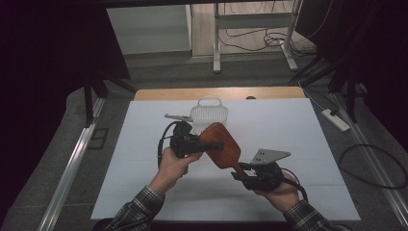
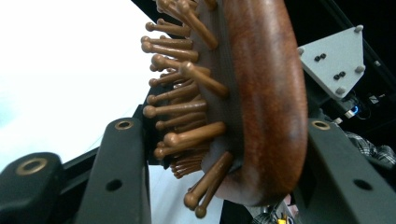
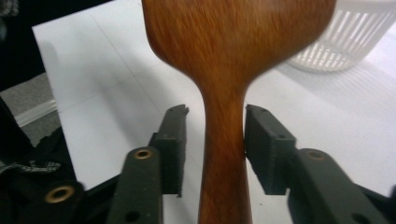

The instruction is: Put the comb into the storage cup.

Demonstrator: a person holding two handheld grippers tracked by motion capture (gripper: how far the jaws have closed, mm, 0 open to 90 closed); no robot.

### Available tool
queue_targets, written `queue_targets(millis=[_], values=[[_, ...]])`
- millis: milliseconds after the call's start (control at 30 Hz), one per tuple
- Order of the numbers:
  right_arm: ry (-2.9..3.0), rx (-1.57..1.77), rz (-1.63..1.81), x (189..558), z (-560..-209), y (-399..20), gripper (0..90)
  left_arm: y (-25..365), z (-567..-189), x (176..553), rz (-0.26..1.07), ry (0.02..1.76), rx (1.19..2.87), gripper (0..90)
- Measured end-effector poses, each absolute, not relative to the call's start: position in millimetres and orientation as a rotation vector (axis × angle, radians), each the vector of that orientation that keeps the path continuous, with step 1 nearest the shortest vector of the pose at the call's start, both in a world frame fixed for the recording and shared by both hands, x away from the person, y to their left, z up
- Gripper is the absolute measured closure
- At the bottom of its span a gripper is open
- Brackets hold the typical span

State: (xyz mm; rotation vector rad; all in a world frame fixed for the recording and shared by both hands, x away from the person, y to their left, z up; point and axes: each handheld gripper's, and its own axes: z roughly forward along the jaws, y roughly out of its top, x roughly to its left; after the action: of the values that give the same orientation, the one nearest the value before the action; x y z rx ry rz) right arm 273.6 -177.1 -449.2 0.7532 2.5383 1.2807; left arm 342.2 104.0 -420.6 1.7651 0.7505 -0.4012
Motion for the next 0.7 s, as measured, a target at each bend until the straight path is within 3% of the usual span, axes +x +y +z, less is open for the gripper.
queue_targets(millis=[700], values=[[2.566,0.829,1.247,278.9,-448.7,-181.7,23.7,110.7,-414.0,340.0,-0.302,0.754,1.81,53.8]])
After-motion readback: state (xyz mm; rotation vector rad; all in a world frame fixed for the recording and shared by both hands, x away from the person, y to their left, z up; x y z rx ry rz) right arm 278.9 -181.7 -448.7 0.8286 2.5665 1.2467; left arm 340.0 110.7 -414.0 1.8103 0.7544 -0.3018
